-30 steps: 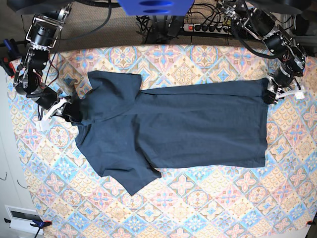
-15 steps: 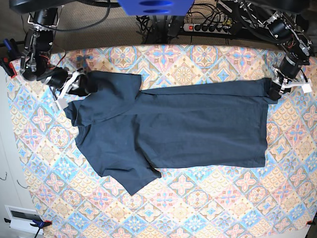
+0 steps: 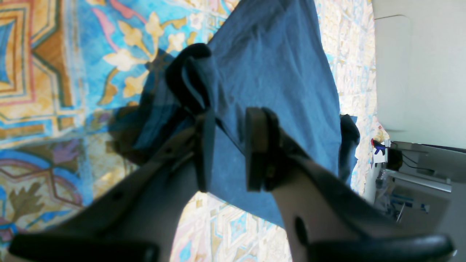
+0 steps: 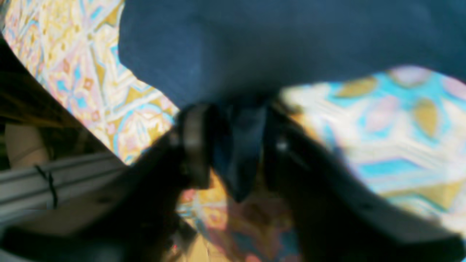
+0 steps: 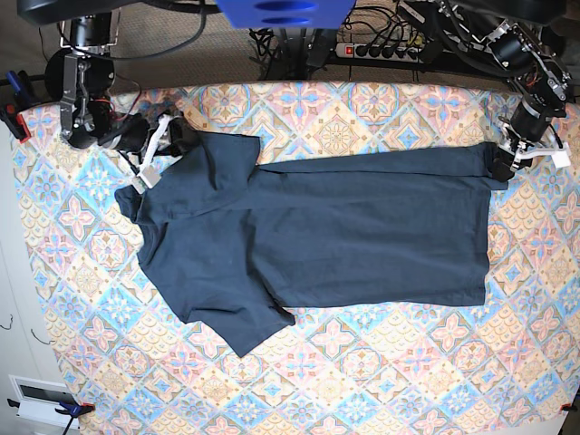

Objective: Layout the t-shirt on the table in an organized manner, then fold the t-shirt properly

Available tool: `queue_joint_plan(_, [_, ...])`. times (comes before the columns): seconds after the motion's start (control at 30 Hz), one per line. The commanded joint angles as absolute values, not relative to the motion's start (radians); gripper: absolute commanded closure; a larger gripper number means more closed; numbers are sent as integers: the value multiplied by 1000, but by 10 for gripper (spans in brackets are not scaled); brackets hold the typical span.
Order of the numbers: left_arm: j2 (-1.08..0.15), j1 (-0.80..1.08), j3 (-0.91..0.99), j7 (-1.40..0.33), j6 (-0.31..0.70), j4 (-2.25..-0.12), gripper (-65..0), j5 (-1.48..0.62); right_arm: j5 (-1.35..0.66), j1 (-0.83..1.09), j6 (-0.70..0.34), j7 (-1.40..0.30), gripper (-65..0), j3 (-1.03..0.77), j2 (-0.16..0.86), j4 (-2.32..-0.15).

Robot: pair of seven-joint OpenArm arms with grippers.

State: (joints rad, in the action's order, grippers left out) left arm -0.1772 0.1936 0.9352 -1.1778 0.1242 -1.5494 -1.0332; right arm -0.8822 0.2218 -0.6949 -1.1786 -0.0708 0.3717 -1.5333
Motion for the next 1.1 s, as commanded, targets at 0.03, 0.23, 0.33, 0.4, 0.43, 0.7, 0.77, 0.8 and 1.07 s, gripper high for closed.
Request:
queue_joint_plan(0.03, [-193, 186, 938, -1167, 130, -1566, -145, -1056, -900, 216, -698, -1165, -24, -88, 387, -1554])
queue_joint_plan(0.23, [-193, 186, 938, -1167, 130, -1566, -145, -1052, -918, 216, -698, -1173, -27, -208, 387, -1646])
queue_joint_plan(0.33, [-191, 185, 938, -1167, 130, -1566, -145, -1050, -1030, 208, -698, -1173, -27, -232, 387, -1669])
queue_joint_plan(0.4, [-191, 183, 938, -1167, 130, -1566, -145, -1052, -1096, 196, -698, -1167, -27, -240, 387, -1667])
queue_joint_plan(0.43, [-191, 183, 938, -1167, 130, -1566, -145, -1052, -1116, 174, -698, -1168, -27, -240, 387, -1667])
queue_joint_plan(0.7, [-191, 186, 938, -1167, 130, -1566, -145, -1053, -1102, 5, -698, -1165, -27, -223, 381, -1569])
queue_joint_plan(0.77, [-191, 186, 938, -1167, 130, -1566, -145, -1055, -1079, -15, -698, -1164, -27, -222, 369, -1521])
queue_joint_plan(0.8, [-191, 188, 938, -1167, 130, -1566, -145, -1055, -1073, -41, -698, -1165, -27, -222, 355, -1501])
queue_joint_plan(1.07, [-188, 188, 938, -1167, 130, -1566, -145, -1053, -1059, -76, -698, -1164, -29, -222, 325, -1399])
